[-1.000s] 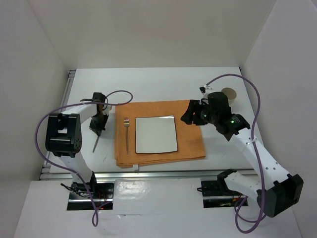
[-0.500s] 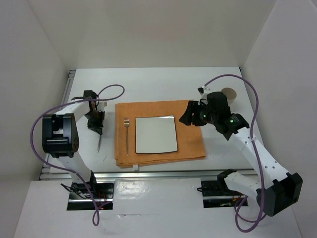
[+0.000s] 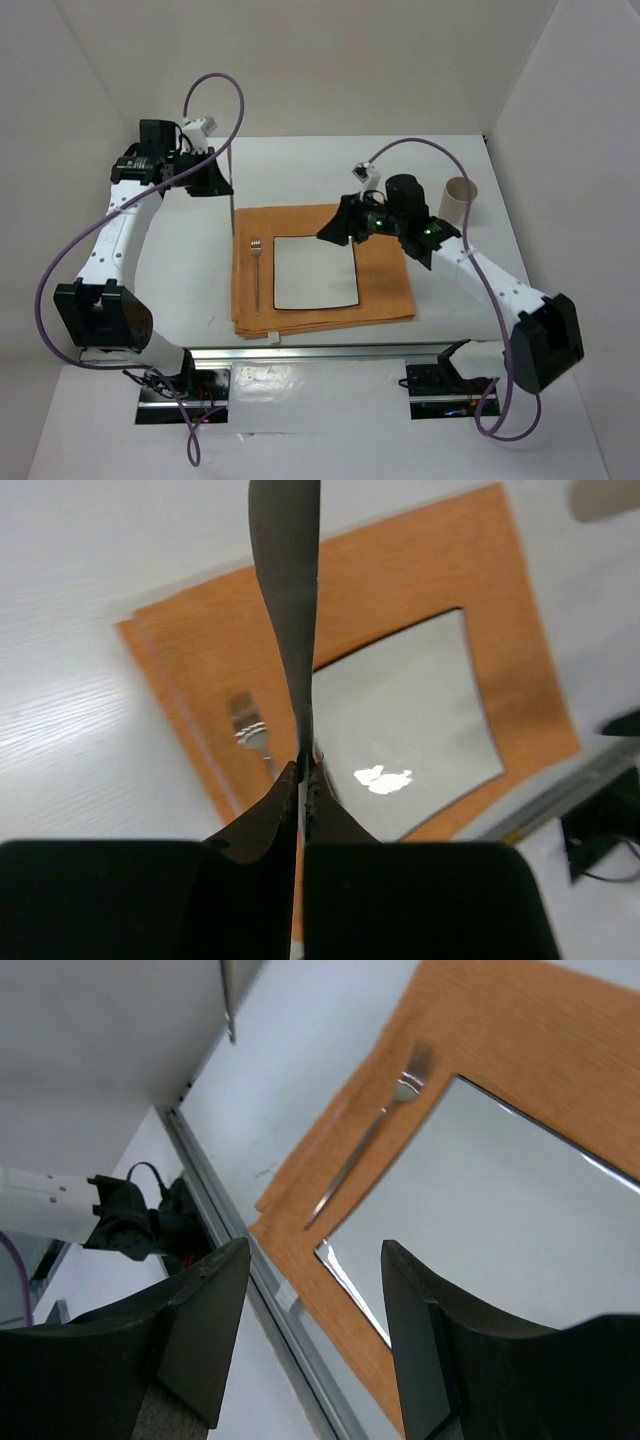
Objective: Set the dinner table for one person
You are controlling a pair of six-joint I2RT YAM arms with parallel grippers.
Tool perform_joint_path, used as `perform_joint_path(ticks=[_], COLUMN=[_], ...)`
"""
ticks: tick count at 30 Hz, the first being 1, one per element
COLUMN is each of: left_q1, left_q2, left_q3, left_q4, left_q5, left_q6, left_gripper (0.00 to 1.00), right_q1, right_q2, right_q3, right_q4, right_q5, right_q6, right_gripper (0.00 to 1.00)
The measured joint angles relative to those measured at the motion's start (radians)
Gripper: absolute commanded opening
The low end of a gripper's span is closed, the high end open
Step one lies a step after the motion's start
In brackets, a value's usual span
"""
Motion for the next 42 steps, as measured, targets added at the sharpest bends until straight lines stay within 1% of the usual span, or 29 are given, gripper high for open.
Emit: perform_joint_path(ticks=[2,5,9,12,19,21,23,24,25,27,28,29,35,37,38,41,42], left_q1=[-0.021,-0.051,-0.088,-0.113,-0.135,-0.135,-0.135,-0.135,-0.135,-0.135,-0.134,-0.133,-0.133,-0.133,-0.134,-0.137,-0.136], left_q2=[0.003,0.036,0.103,0.138,0.143,0.143,0.143,0.143,0.143,0.143,0.143,0.14,0.139,0.139,0.139,0.139,0.139], left_q3=[0.006,0.001,-0.009,-0.01,-0.01,-0.01,-0.01,-0.01,-0.01,-0.01,-0.01,-0.01,-0.01,-0.01,-0.008,0.012,0.026], left_q4=[0.004,0.018,0.048,0.063,0.101,0.106,0.109,0.11,0.111,0.114,0.113,0.112,0.123,0.123,0.121,0.084,0.068], left_q5=[0.071,0.173,0.255,0.283,0.328,0.332,0.333,0.333,0.332,0.329,0.331,0.331,0.318,0.315,0.31,0.264,0.241], left_q6=[-0.031,-0.096,-0.162,-0.195,-0.229,-0.229,-0.229,-0.229,-0.229,-0.228,-0.228,-0.225,-0.217,-0.204,-0.199,-0.172,-0.163], left_gripper=[0.0,0.0,0.0,0.0,0.0,0.0,0.0,0.0,0.0,0.0,0.0,0.0,0.0,0.15,0.2,0.31,0.31], right_q1=[0.037,0.101,0.152,0.164,0.164,0.164,0.164,0.164,0.164,0.164,0.164,0.159,0.156,0.158,0.158,0.164,0.165], right_q2=[0.087,0.232,0.366,0.426,0.499,0.517,0.536,0.544,0.552,0.56,0.562,0.563,0.563,0.562,0.557,0.538,0.529], right_q3=[0.029,0.095,0.174,0.214,0.255,0.259,0.264,0.266,0.266,0.266,0.266,0.266,0.265,0.265,0.265,0.295,0.311], right_q4=[0.087,0.209,0.315,0.374,0.454,0.468,0.481,0.484,0.487,0.49,0.485,0.481,0.481,0.473,0.46,0.321,0.255], right_q5=[-0.026,-0.06,-0.079,-0.082,-0.09,-0.091,-0.097,-0.101,-0.107,-0.115,-0.107,-0.104,-0.091,-0.08,-0.064,0.015,0.057], right_q6=[0.011,0.025,0.038,0.046,0.092,0.109,0.122,0.13,0.137,0.147,0.157,0.166,0.171,0.171,0.167,0.147,0.135], right_gripper=[0.65,0.65,0.66,0.67,0.67,0.61,0.5,0.36,0.28,0.16,0.05,0.0,0.0,0.0,0.0,0.0,0.0])
